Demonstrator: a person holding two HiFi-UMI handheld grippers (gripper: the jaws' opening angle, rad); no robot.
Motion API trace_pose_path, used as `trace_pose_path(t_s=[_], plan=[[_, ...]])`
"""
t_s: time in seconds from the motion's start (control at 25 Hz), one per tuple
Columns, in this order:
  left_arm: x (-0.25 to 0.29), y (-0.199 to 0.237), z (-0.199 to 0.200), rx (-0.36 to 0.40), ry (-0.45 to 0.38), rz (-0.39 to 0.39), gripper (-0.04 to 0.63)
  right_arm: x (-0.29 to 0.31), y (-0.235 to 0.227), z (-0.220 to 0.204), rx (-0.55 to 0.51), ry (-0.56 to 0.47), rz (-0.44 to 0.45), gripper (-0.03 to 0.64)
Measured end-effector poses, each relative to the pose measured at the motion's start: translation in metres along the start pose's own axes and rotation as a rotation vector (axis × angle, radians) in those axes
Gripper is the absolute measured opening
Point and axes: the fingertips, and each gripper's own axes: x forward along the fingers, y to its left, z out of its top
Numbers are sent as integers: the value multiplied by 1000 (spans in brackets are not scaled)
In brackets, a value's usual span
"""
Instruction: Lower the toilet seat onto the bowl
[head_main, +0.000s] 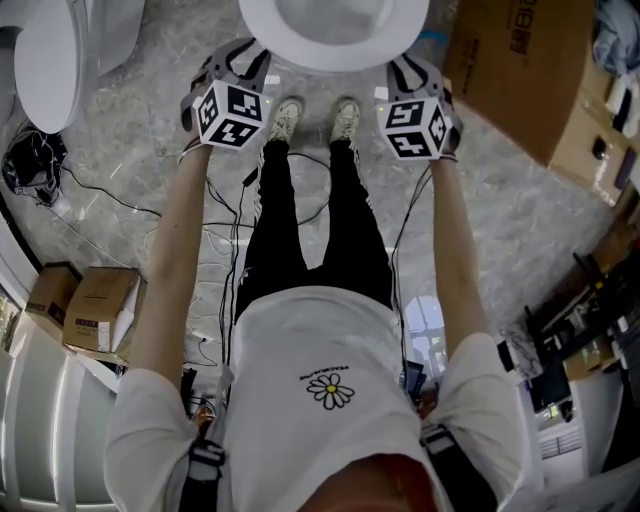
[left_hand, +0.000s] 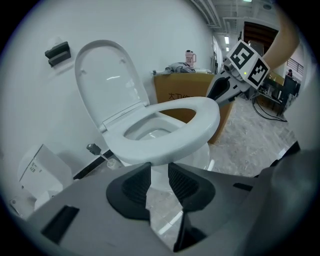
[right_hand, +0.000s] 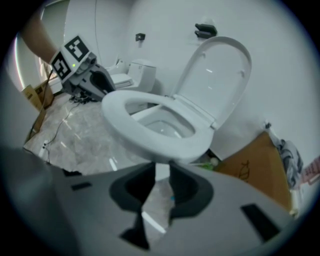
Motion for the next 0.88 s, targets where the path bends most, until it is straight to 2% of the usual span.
trace_pose_path(t_s=[0.4,0.88], plan=[[35,-18,-38,28,93,-55,126,36,21,-31,-36,59,64,101],[72,-31,-77,5,184,-112,112,79,42,-62,-61,104,126,77]])
